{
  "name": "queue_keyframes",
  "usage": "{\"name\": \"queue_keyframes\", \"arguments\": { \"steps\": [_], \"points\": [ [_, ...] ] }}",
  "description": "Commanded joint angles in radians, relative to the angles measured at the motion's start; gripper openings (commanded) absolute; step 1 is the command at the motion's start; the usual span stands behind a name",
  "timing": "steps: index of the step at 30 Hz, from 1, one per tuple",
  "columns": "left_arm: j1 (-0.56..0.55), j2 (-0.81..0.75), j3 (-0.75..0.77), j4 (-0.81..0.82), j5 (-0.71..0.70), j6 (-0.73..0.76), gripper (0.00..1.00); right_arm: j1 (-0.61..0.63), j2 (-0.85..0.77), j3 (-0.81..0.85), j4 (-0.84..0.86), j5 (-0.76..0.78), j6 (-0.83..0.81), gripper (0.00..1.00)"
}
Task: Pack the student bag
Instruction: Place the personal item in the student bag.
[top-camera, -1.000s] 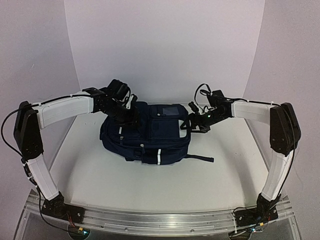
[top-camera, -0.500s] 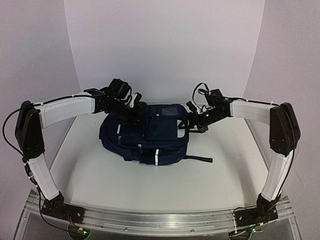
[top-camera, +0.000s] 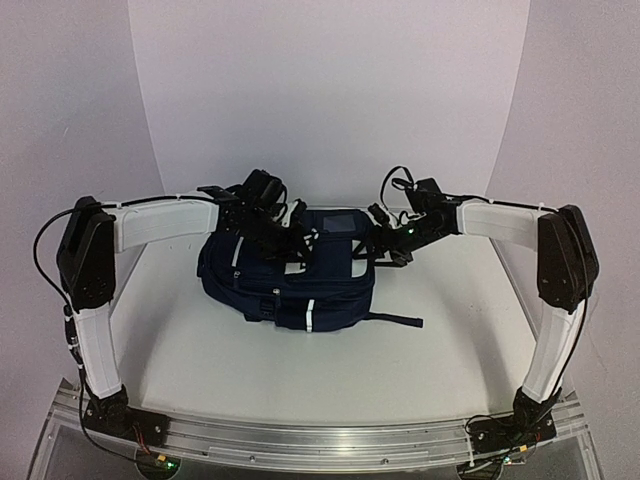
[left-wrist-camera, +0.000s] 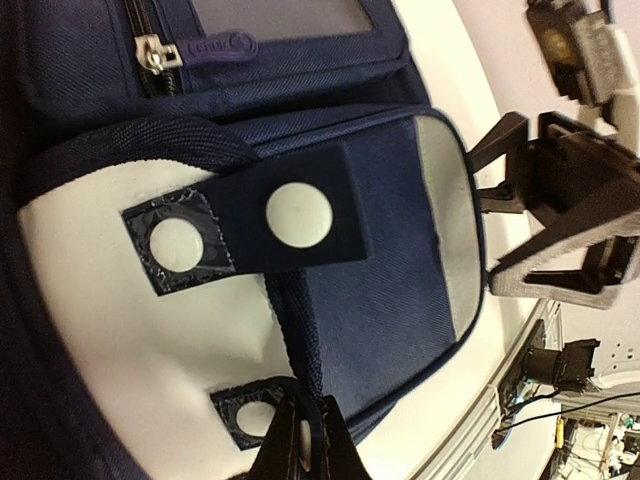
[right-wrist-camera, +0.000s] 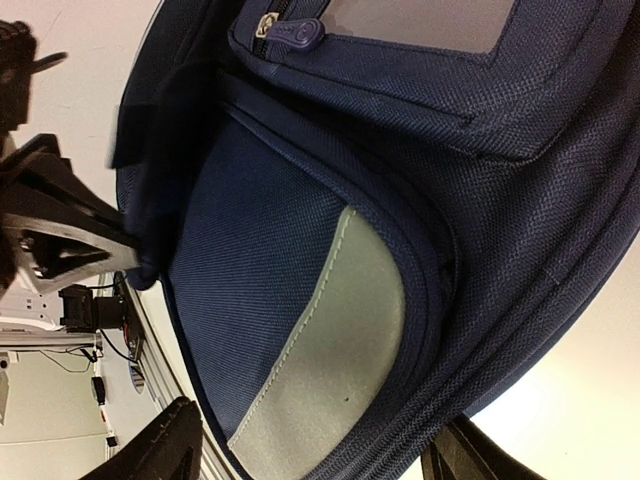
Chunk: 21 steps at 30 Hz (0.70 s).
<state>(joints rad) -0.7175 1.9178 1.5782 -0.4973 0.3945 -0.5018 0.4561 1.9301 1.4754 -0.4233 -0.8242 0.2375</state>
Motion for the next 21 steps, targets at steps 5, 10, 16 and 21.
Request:
{"name": "queue_keyframes", "arguments": {
  "steps": [5, 10, 16, 21],
  "points": [
    [-0.019, 0.125, 0.103, 0.04, 0.07, 0.01, 0.18, 0.041, -0.006, 0.044, 0.054, -0.083, -0.004, 0.73],
    [-0.032, 0.086, 0.086, 0.057, 0.08, 0.022, 0.51, 0.041, -0.009, 0.031, 0.052, -0.064, -0.015, 0.73],
    [-0.011, -0.051, 0.052, 0.013, -0.01, 0.056, 0.65, 0.042, -0.019, 0.0, 0.05, 0.059, -0.038, 0.71],
    [0.158, -0.158, 0.011, -0.06, -0.07, 0.065, 0.76, 0.041, -0.04, -0.058, 0.041, 0.263, -0.088, 0.7]
  ]
}}
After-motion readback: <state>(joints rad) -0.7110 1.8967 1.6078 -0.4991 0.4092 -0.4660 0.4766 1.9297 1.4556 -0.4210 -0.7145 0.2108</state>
